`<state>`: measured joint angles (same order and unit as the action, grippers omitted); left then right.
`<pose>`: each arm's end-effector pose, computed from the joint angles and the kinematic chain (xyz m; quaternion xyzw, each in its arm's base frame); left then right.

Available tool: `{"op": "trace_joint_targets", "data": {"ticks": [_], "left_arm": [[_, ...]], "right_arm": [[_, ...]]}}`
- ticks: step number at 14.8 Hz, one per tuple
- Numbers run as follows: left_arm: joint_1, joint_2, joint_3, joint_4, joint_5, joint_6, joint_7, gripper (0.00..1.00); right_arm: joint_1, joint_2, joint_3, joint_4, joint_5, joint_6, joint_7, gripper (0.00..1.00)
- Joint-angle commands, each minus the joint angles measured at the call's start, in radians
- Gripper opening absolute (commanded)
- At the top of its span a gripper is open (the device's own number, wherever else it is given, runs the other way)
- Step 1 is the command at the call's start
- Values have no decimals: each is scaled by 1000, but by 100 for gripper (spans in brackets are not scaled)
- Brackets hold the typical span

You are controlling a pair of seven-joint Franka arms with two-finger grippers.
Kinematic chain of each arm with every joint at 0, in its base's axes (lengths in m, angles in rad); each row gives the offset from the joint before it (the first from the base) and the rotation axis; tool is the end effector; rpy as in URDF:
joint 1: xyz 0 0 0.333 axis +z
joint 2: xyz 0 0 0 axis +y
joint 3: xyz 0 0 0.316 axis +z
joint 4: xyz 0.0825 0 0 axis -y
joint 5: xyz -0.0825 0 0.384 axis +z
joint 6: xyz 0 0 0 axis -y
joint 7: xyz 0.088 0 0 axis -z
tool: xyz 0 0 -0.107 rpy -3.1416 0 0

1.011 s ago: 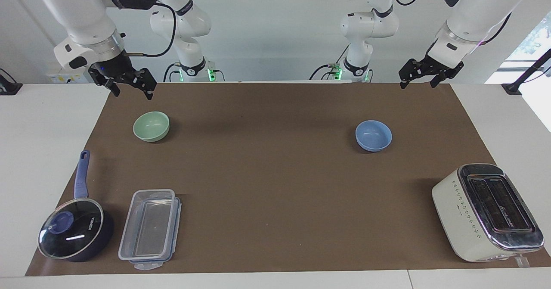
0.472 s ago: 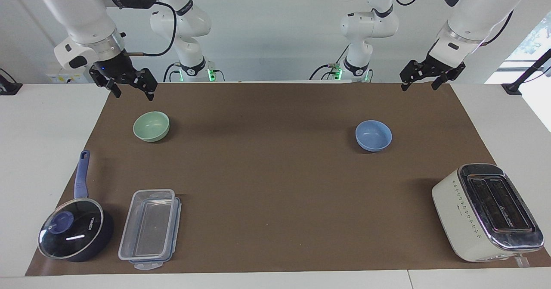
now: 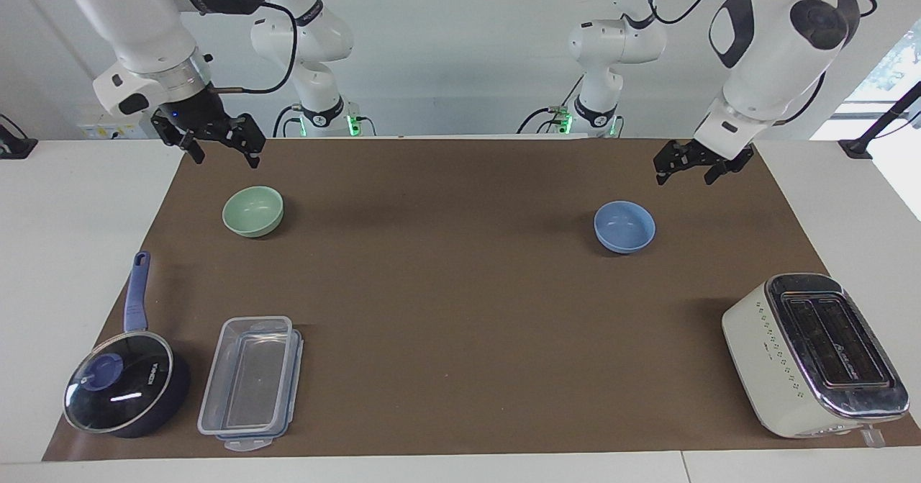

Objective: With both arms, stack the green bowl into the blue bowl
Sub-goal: 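Reach the left gripper to the rim of the blue bowl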

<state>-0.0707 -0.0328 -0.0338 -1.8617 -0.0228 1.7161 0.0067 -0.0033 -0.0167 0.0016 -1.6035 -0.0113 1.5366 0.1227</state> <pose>0.5367 -0.0586 0.5171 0.9969 -0.0532 -0.0568 0.0079 0.5450 -0.0022 0.6154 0.9977 -0.0622 -0.0247 0.0072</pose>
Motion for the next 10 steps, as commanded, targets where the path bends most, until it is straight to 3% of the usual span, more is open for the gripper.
{"op": "trace_joint_targets", "data": {"ticks": [1, 7, 10], "left_arm": [[8, -15, 8, -157, -9, 147, 99, 100], [29, 11, 8, -341, -2, 370, 167, 100], [28, 14, 8, -393, 0, 431, 167, 94]], "right_arm": [[0, -17, -3, -23, 19, 14, -18, 100], [-63, -107, -6, -232, 19, 117, -104, 100], [-142, -225, -6, -508, 19, 325, -207, 100]]}}
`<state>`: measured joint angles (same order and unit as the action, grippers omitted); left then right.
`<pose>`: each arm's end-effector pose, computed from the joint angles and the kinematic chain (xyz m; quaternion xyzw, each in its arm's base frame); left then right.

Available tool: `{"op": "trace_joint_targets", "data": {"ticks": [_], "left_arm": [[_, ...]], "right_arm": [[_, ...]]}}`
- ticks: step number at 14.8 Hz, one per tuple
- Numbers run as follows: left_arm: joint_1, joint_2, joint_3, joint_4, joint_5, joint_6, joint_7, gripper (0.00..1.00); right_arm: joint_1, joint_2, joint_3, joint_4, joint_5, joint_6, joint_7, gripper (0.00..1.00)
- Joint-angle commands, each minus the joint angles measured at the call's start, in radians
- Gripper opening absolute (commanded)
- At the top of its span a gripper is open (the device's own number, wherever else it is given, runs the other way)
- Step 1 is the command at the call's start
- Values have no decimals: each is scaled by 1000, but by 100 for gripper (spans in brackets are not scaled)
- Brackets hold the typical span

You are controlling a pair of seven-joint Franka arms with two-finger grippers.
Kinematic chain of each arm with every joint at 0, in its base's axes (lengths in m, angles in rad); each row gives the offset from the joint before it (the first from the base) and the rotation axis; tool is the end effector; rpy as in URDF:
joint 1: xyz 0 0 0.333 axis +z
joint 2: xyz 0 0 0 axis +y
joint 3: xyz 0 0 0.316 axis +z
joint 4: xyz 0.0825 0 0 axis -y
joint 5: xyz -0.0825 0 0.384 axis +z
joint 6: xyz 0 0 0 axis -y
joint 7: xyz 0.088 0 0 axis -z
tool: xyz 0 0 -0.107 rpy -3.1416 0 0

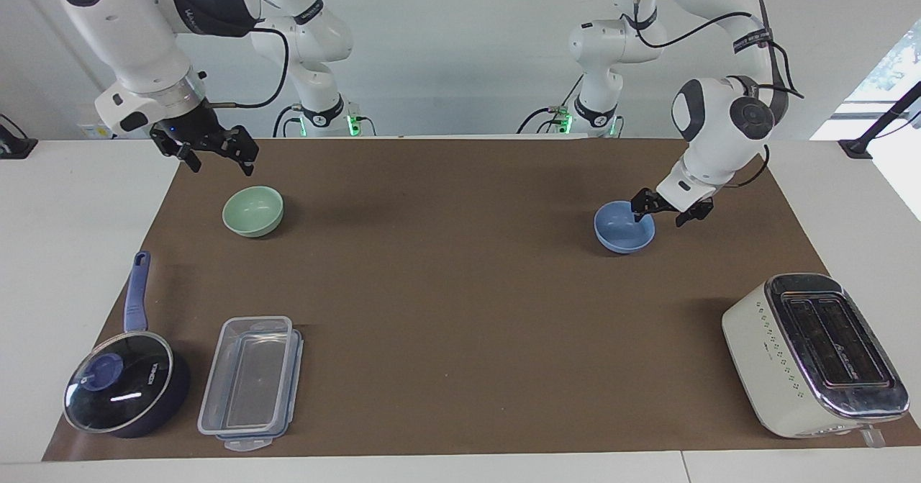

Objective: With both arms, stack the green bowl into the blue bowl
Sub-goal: 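Reach the left gripper to the rim of the blue bowl, then grasp the blue bowl with the left gripper while the right gripper reaches the green bowl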

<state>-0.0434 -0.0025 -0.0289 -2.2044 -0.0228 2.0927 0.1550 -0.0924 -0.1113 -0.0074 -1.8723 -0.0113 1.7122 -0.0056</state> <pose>0.5148 -0.0384 0.3733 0.9927 -0.1071 -0.0541 0.0118 0.5195 -0.0532 0.5535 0.9986 -0.0461 -0.0246 0.0039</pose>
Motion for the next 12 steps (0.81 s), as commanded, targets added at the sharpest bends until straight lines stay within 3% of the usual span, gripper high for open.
{"op": "trace_joint_targets", "data": {"ticks": [1, 4, 5, 9, 12], "left_arm": [[0, -16, 3, -64, 0, 66, 18, 91], [-3, -14, 3, -92, 1, 101, 18, 78], [-3, -16, 3, -95, 1, 104, 18, 66], [-1, -16, 3, -97, 1, 104, 18, 0], [4, -13, 3, -89, 1, 107, 18, 0]], "right_arm": [[-72, -166, 1, -327, 20, 226, -115, 100], [-124, -194, 1, -464, 20, 326, -198, 100], [-147, -182, 1, -488, 20, 351, -226, 100], [-214, -134, 1, -617, 20, 552, -353, 100], [-216, -105, 1, -649, 20, 610, -358, 100]]}}
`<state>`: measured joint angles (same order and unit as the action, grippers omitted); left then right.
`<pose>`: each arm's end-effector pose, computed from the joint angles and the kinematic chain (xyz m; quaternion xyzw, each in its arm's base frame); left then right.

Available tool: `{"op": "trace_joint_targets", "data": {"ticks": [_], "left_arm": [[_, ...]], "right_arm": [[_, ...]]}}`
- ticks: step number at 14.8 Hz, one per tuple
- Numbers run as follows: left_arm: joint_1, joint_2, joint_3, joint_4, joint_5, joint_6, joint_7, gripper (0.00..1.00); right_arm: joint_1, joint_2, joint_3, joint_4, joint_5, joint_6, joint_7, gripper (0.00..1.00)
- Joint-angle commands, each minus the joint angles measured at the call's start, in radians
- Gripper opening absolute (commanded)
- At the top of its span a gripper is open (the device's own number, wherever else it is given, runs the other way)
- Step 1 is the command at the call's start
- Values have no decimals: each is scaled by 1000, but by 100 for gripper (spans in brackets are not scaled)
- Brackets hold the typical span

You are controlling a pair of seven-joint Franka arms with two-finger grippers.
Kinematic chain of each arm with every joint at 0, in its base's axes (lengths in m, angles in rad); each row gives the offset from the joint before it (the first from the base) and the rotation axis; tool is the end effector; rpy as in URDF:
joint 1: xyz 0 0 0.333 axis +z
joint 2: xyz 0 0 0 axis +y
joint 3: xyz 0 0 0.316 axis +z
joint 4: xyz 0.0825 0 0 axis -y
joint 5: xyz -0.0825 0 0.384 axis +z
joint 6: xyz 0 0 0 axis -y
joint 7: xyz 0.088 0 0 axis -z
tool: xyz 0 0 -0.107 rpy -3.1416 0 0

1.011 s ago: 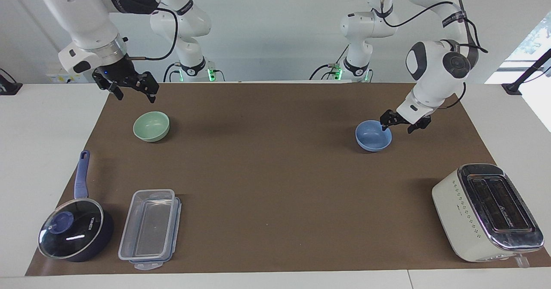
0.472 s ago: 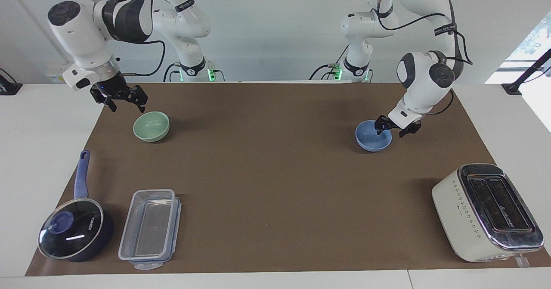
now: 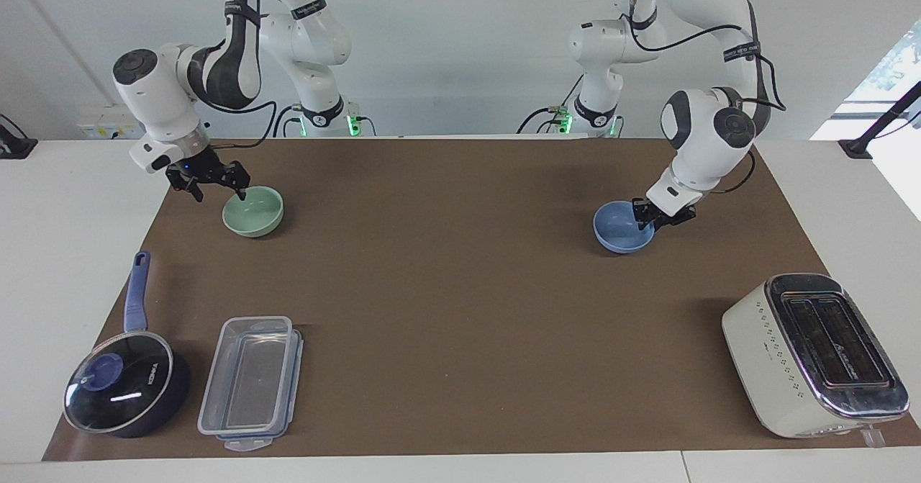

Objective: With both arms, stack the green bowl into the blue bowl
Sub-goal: 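Grasp the blue bowl with the left gripper while the right gripper reaches the green bowl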

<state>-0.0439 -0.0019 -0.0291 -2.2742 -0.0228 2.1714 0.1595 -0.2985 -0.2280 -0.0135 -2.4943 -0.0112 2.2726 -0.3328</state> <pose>0.5038 -0.0377 0.3490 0.9927 -0.1090 -0.0500 0.0112 0.4237 -0.1369 0.3703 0.9999 0.0142 0.0021 0.0036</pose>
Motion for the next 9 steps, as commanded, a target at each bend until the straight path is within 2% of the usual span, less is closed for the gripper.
{"op": "trace_joint_targets", "data": {"ticks": [1, 3, 6, 8, 9], "left_arm": [[6, -10, 3, -10, 1, 25, 12, 0], [4, 17, 3, 65, 1, -28, -4, 0], [-27, 86, -6, 279, -5, -235, -99, 0], [-118, 134, -8, 410, -29, -342, -238, 0], [-176, 141, -8, 438, -63, -352, -341, 0]], "right_arm": [[-11, 33, 7, -38, 20, 83, -32, 99], [-30, 55, 7, -48, 20, 120, -46, 99], [-37, 53, 9, -60, 22, 123, -57, 96], [-37, 53, 9, -61, 22, 125, -58, 95], [-37, 53, 7, -61, 20, 125, -57, 93]]}}
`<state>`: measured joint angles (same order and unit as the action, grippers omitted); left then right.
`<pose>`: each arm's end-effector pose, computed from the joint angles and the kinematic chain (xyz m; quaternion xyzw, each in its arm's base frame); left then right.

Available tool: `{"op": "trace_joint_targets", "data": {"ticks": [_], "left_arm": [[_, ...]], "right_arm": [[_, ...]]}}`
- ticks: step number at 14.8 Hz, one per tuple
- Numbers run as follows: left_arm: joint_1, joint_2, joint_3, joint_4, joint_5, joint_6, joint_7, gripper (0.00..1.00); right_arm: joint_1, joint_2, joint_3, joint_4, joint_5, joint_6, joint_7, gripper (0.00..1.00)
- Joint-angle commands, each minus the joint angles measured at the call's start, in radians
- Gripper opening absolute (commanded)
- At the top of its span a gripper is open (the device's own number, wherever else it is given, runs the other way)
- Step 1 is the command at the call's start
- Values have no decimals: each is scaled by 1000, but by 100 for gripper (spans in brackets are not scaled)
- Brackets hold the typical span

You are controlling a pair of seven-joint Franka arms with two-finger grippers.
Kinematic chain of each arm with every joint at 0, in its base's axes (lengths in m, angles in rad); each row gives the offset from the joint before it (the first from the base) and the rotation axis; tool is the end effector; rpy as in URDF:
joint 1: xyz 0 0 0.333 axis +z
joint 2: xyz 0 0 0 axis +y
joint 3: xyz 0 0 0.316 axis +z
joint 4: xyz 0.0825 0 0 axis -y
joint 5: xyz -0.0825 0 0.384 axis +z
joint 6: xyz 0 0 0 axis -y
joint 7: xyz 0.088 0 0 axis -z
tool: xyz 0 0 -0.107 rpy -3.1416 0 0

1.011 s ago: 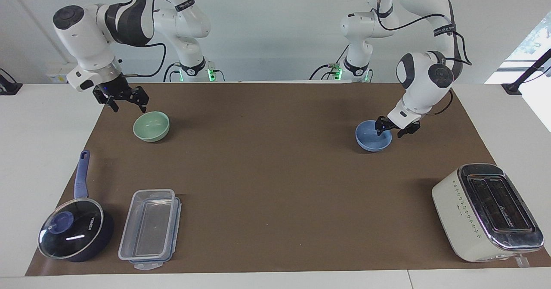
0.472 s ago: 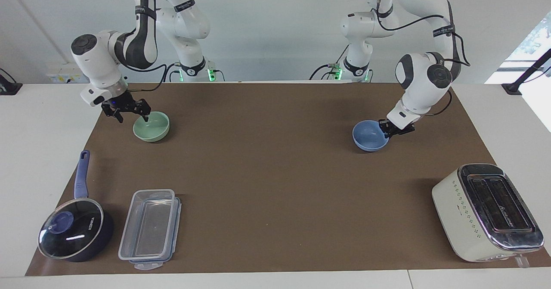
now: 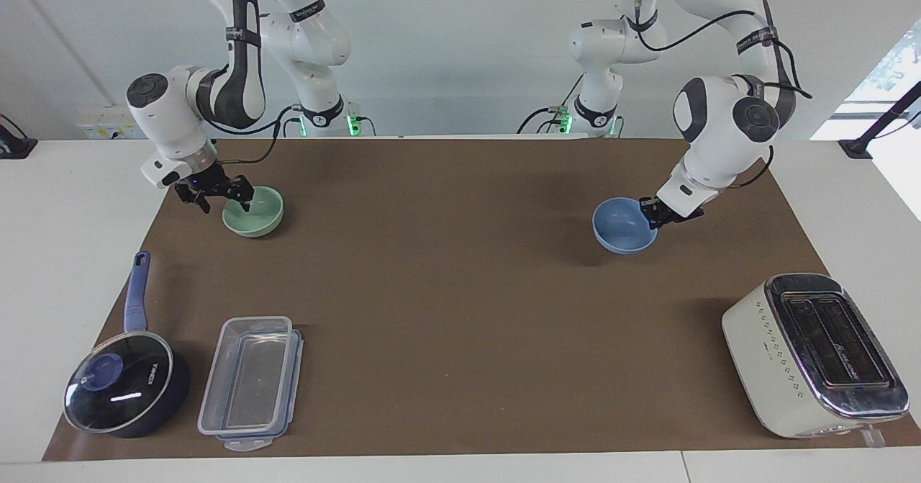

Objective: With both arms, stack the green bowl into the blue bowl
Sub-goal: 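Slide the blue bowl toward the table center with the left gripper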

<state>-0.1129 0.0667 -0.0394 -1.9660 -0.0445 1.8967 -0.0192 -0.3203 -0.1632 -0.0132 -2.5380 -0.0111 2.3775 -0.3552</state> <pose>0.5497 -0.0874 0.4277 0.9958 -0.0579 -0.0695 0.0160 0.4197 -0.1454 0.3321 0.9999 0.0149 0.0003 0.0031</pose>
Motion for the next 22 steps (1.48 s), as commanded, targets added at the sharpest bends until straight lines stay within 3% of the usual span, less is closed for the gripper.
{"op": "trace_joint_targets", "data": {"ticks": [1, 4, 7, 8, 9, 10, 11, 18, 19, 20, 22], "left_arm": [[-175, 74, 3, 131, -57, -61, -271, 0], [-371, 64, 3, 73, -84, 48, -539, 0], [-511, 77, 3, 6, -95, 180, -680, 0], [-543, 94, 1, -16, -103, 230, -699, 0], [-565, 114, 3, -19, -110, 257, -714, 0], [-571, 136, 3, -17, -110, 266, -716, 0], [-571, 140, 1, -17, -110, 269, -714, 0], [-574, 179, 3, -21, -110, 315, -655, 0], [-571, 170, 3, -21, -110, 305, -627, 91], [-553, 139, 6, -14, -110, 262, -621, 100], [-486, 67, 6, 5, -110, 164, -592, 100]], "right_arm": [[-16, -13, 7, -18, 22, 20, -36, 90], [-16, -13, 7, -24, 22, 22, -34, 86], [-16, -16, 7, -40, 22, 55, -33, 83], [-16, -16, 7, -41, 22, 60, -31, 78], [-16, -16, 7, -41, 22, 60, -31, 50], [-16, -16, 7, -41, 22, 60, -30, 5], [-16, -16, 7, -41, 22, 60, -30, 0], [-17, -18, 7, -33, 22, 39, -22, 0], [-17, -19, 9, -4, 23, -7, -21, 0], [-11, -24, 10, 46, 42, -79, -21, 0], [-2, -25, 16, 122, 80, -165, -19, 0]]}}
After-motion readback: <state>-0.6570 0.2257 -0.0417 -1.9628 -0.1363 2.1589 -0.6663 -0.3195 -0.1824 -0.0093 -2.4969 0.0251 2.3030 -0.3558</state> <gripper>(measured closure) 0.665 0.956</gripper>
